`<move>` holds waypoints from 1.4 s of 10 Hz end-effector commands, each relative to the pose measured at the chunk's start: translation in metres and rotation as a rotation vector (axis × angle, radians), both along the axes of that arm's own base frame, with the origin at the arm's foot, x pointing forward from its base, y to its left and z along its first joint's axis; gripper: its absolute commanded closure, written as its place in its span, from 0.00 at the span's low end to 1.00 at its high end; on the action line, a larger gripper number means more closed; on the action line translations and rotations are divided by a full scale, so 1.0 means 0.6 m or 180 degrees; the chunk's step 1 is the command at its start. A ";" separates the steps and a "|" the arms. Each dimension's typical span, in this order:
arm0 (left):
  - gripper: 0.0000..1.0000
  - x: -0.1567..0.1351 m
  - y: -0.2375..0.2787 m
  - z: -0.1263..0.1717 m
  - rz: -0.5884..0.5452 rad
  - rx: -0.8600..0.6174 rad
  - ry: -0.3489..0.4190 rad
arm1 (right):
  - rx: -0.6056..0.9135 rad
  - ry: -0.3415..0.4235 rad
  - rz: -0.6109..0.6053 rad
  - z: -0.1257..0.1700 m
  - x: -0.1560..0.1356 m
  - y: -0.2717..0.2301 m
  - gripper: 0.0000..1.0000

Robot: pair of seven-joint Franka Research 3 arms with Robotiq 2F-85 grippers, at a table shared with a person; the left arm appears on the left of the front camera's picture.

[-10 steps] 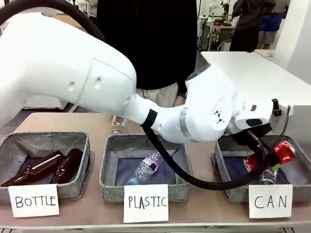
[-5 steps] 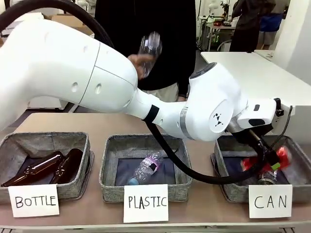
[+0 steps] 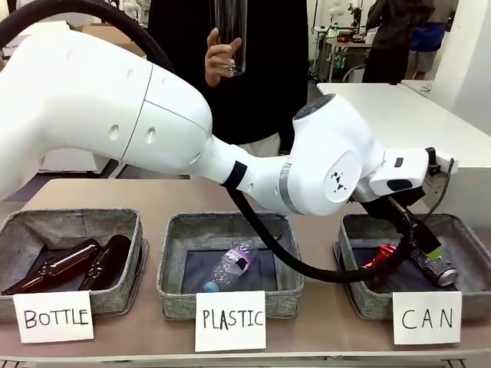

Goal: Sort the can waste into the basket.
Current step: Pick up the can waste from the table and place it in the right Fabric basket.

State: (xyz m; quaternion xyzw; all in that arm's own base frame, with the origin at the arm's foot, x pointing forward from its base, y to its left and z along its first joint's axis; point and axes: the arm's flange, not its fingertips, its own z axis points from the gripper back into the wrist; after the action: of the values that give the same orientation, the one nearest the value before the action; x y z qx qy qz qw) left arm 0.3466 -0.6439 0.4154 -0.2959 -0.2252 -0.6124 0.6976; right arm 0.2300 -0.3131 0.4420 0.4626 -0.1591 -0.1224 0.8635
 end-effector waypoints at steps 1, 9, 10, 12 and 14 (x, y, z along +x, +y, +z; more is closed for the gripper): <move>0.00 0.015 0.042 0.044 0.0180 0.0241 0.0213 | 0.0000 0.0000 0.0000 0.000 0.000 0.000 0.00; 0.00 0.088 0.848 0.276 0.2827 -0.0208 0.1989 | 0.0532 0.0066 -0.0138 0.113 0.326 0.418 0.00; 0.00 0.090 0.938 0.268 0.2958 -0.0638 0.2254 | 0.0612 0.0182 0.0065 0.112 0.336 0.445 0.00; 0.00 0.106 1.064 0.215 0.3103 -0.1402 0.2781 | 0.0748 0.0288 0.0022 0.108 0.350 0.458 0.00; 0.00 0.088 1.073 0.238 0.3186 -0.0986 0.2658 | 0.0522 0.0139 0.0058 0.107 0.334 0.470 0.00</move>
State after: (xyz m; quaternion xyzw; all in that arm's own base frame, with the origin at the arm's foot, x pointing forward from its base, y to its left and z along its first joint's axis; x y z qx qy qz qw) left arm 0.4090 0.0335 0.5285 -0.5069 -0.1332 0.0346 0.8510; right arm 0.4350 -0.0305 0.5013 0.5341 -0.1133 -0.1398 0.8261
